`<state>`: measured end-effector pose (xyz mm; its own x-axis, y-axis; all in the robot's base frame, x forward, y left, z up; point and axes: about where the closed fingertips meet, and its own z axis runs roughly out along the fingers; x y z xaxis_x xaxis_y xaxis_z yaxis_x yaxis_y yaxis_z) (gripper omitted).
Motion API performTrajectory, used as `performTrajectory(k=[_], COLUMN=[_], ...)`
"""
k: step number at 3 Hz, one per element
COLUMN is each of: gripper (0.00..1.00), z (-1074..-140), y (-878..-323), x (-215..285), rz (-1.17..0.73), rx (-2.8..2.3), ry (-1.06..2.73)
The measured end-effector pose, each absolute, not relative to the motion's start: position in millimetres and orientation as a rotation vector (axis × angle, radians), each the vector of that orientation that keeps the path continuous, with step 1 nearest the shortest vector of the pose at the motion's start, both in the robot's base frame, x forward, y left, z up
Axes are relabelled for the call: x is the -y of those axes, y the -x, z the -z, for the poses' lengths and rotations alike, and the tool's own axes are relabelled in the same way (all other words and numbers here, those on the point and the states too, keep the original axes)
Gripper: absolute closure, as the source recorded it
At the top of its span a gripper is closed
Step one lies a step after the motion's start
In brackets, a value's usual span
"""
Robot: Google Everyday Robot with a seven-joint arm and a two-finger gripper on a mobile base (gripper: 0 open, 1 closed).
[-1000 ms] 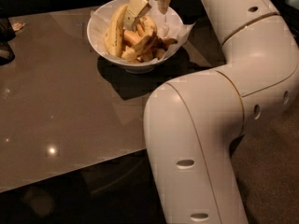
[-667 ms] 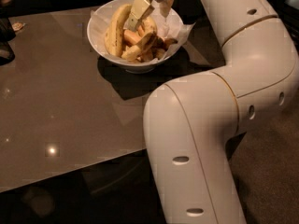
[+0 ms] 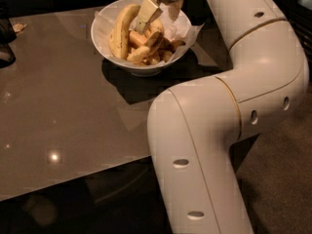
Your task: Pick banana from white bowl
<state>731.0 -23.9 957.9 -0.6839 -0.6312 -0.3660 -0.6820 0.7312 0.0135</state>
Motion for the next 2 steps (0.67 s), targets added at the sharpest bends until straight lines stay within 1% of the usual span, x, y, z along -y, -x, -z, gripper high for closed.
performTrajectory(k=[1,2], gripper=[0.28,0.38], z=[-950.5,-943.8], y=[-733.9,-736.2], x=[21.2,17.3], rz=[-0.202,-0.193], rx=[-2.614,-2.63], ry=[1.019,1.021])
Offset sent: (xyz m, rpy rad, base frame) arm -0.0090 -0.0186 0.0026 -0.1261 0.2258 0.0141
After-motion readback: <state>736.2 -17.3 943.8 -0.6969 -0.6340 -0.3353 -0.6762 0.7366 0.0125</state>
